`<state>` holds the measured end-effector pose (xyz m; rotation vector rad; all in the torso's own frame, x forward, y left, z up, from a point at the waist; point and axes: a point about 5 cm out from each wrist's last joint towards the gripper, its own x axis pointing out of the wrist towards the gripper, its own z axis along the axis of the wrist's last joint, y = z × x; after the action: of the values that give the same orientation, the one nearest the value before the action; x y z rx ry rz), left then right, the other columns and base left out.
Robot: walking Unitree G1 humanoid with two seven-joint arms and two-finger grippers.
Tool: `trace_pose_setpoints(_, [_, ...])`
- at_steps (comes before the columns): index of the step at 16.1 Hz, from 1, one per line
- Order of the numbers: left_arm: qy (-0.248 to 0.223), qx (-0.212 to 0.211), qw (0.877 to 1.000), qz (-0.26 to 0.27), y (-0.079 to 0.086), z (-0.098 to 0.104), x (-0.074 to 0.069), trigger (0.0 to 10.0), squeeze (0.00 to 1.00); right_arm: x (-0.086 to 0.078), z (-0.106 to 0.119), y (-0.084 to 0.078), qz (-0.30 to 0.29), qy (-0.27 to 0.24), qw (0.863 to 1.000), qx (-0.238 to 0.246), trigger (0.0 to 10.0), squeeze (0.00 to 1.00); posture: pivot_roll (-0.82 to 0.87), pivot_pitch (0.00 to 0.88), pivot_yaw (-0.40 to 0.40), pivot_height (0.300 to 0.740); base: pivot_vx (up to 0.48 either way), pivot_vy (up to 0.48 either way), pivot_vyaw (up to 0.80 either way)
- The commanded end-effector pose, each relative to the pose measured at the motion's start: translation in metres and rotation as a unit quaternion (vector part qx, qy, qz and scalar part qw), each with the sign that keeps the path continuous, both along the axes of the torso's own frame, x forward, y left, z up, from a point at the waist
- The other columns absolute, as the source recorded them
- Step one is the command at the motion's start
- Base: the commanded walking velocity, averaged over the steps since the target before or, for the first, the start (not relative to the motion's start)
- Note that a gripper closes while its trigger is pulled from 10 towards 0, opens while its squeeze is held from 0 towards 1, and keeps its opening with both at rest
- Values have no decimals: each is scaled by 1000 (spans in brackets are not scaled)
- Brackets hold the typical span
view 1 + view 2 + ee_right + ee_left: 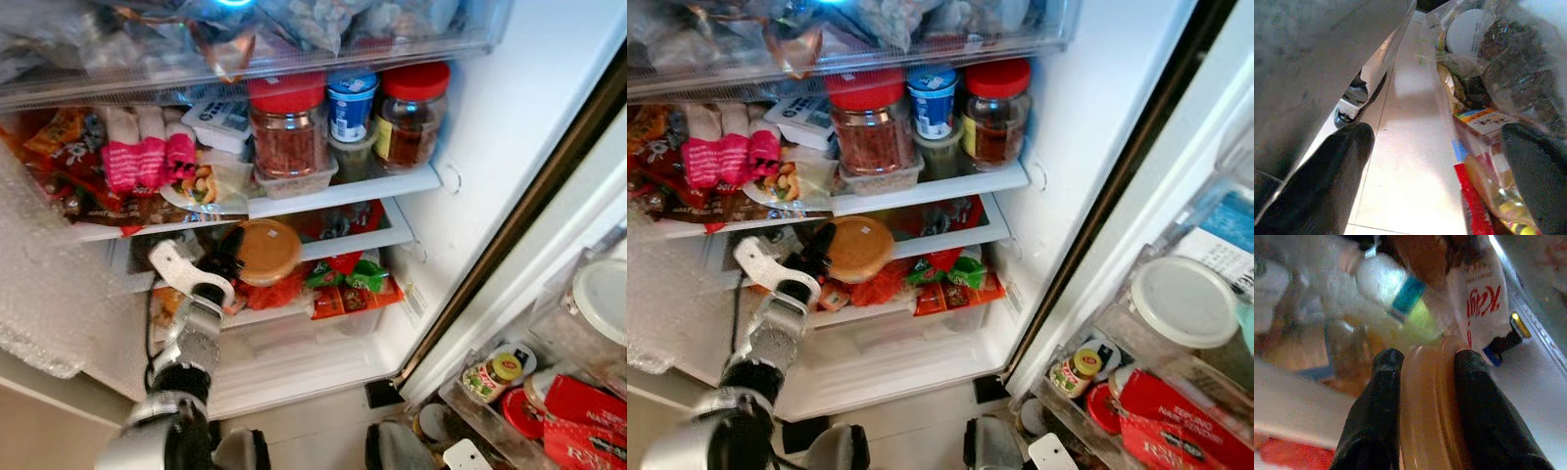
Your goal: Restocking fridge
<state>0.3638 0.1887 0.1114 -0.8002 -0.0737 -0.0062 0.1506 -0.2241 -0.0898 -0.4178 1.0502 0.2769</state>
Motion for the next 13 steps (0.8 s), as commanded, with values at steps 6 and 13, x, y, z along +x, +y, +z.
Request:
trace_pose_setpoints(6, [2, 9, 998, 55, 14, 9, 7, 10000, 0, -13, -4, -2, 4, 18, 1000, 2, 10000, 0, -208, 175, -52, 643, 0, 0, 0])
trace_pose_setpoints(13, [22, -94, 986, 137, 34, 1, 4, 10000, 0, -19, -4, -10, 14, 23, 1000, -10, 10000, 0, -253, 172, -107, 643, 0, 0, 0])
